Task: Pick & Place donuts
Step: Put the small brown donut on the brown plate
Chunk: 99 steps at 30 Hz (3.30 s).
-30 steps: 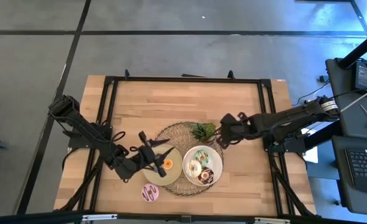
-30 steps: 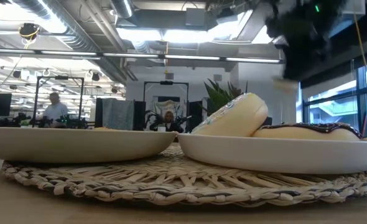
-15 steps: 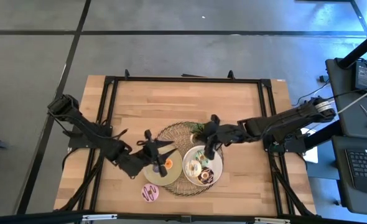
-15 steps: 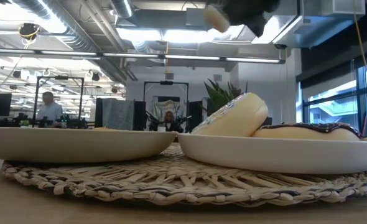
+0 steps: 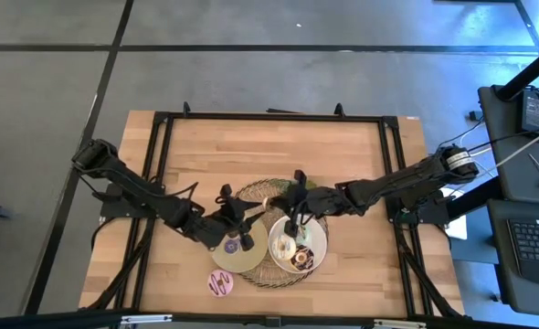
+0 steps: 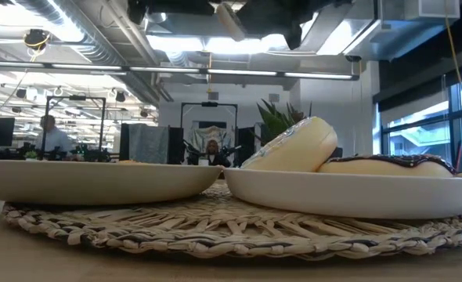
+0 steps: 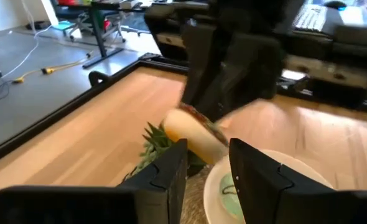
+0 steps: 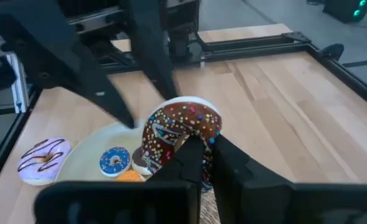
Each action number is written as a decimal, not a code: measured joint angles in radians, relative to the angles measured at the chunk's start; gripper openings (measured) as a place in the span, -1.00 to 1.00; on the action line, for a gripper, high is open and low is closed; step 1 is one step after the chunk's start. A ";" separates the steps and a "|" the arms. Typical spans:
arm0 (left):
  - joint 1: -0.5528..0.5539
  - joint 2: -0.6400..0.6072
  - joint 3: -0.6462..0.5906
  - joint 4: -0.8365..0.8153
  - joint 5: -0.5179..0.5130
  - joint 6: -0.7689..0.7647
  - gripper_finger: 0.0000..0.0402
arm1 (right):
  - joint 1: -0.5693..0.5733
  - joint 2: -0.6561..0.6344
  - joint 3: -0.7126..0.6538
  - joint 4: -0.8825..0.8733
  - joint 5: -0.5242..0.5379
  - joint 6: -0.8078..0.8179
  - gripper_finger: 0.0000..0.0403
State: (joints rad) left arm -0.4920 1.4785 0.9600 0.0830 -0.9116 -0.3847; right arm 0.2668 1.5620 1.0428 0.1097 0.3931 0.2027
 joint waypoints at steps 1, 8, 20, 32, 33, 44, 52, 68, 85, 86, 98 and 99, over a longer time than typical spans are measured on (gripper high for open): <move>0.006 0.000 0.000 -0.003 0.002 -0.011 -0.43 | 0.000 0.003 0.000 0.006 0.000 -0.001 -0.87; 0.033 0.000 0.000 -0.041 0.011 -0.049 -0.48 | 0.000 0.004 0.000 0.014 0.005 -0.006 -0.87; 0.047 -0.001 0.000 -0.041 0.076 -0.047 -0.78 | 0.000 0.003 0.000 0.016 0.000 -0.006 -0.85; 0.039 -0.001 0.000 -0.042 0.090 -0.022 -0.98 | 0.000 0.003 0.000 0.007 -0.017 -0.086 -0.82; 0.036 -0.001 0.000 -0.043 0.097 -0.023 -0.98 | 0.000 0.002 0.000 0.003 -0.029 -0.103 -0.80; 0.010 -0.069 0.000 -0.170 0.108 -0.112 -0.98 | 0.005 -0.070 0.001 -0.035 -0.040 -0.100 -0.25; 0.006 -0.095 0.000 -0.453 0.459 -0.432 -0.98 | 0.033 -0.203 0.001 -0.220 -0.037 -0.048 -0.10; -0.057 0.010 0.000 -0.466 0.578 -0.589 -0.98 | 0.039 -0.216 0.000 -0.419 0.079 0.080 -0.12; -0.096 0.012 -0.180 -0.242 0.426 -0.722 -0.98 | 0.039 -0.216 0.000 -0.430 0.104 0.108 -0.12; -0.096 0.012 -0.188 -0.228 0.426 -0.723 -0.98 | 0.039 -0.216 0.000 -0.430 0.104 0.108 -0.12; -0.096 0.012 -0.204 -0.214 0.454 -0.737 -0.98 | 0.039 -0.216 0.000 -0.430 0.105 0.108 -0.12; -0.096 0.012 -0.204 -0.214 0.448 -0.737 -0.98 | 0.039 -0.216 0.000 -0.430 0.105 0.108 -0.12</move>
State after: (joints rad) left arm -0.5884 1.4906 0.7563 -0.1311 -0.4634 -1.1219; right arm 0.3058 1.3464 1.0428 -0.3199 0.4976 0.3103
